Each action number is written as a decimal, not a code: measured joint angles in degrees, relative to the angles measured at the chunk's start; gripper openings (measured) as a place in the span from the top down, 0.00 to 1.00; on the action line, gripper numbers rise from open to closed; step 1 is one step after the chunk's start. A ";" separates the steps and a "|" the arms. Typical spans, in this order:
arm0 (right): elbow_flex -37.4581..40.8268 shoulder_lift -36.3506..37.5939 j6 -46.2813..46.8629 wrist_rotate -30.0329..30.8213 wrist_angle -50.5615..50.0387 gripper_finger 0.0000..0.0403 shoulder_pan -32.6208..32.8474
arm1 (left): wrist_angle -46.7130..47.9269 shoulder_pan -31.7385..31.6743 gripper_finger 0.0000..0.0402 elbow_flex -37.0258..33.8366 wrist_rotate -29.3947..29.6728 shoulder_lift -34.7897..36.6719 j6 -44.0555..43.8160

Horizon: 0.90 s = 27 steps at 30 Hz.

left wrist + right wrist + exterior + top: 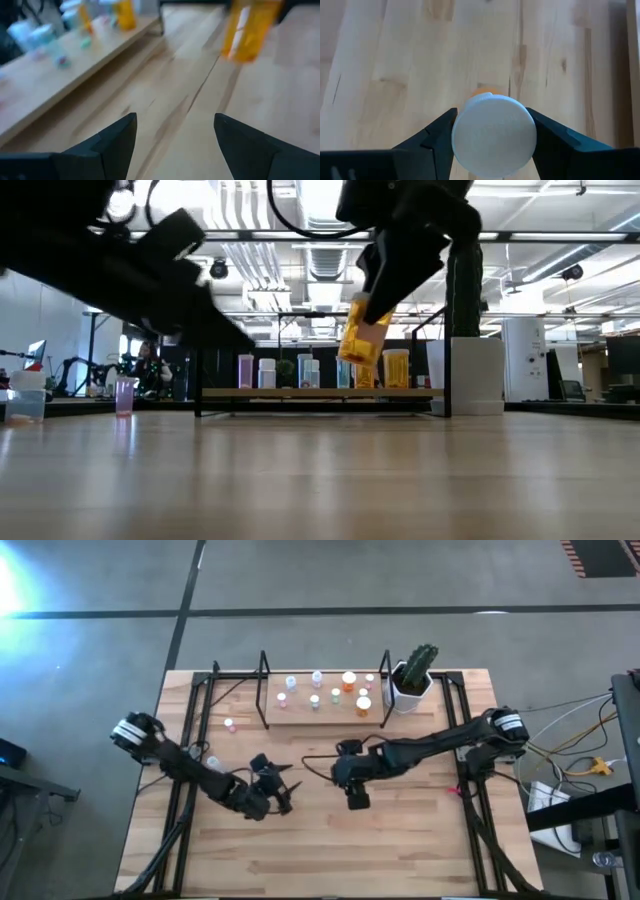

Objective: Pick and place medicine bottles onto shelf by color
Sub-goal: Put the orange medicine bottle on the shelf

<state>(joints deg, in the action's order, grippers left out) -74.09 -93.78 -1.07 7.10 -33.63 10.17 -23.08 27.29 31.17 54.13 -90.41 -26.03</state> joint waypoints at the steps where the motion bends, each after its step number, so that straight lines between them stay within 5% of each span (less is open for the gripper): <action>1: -0.32 -0.15 -0.12 -0.08 -0.01 0.51 -0.42 | -5.62 -0.55 0.38 0.01 -0.39 -1.93 3.62; 6: -0.81 -0.15 -0.07 -0.07 0.10 0.51 -1.30 | -35.45 -4.35 0.38 0.08 -9.66 -12.57 21.00; 9: -1.19 -0.11 0.29 -0.08 -0.06 0.50 -1.29 | -45.24 -6.34 0.38 1.63 -11.91 -17.81 25.70; 15: -1.57 -0.11 0.49 -0.07 0.06 0.50 -1.42 | -46.66 -9.20 0.38 7.56 -17.50 -23.62 28.47; 27: -1.57 -0.11 1.01 -0.06 0.67 0.50 -1.48 | -43.27 -10.93 0.38 10.53 -20.93 -23.19 29.45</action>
<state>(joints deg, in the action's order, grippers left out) -75.66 -93.89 -0.05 7.04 -32.96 8.69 -66.35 16.36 41.70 33.21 -113.60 3.42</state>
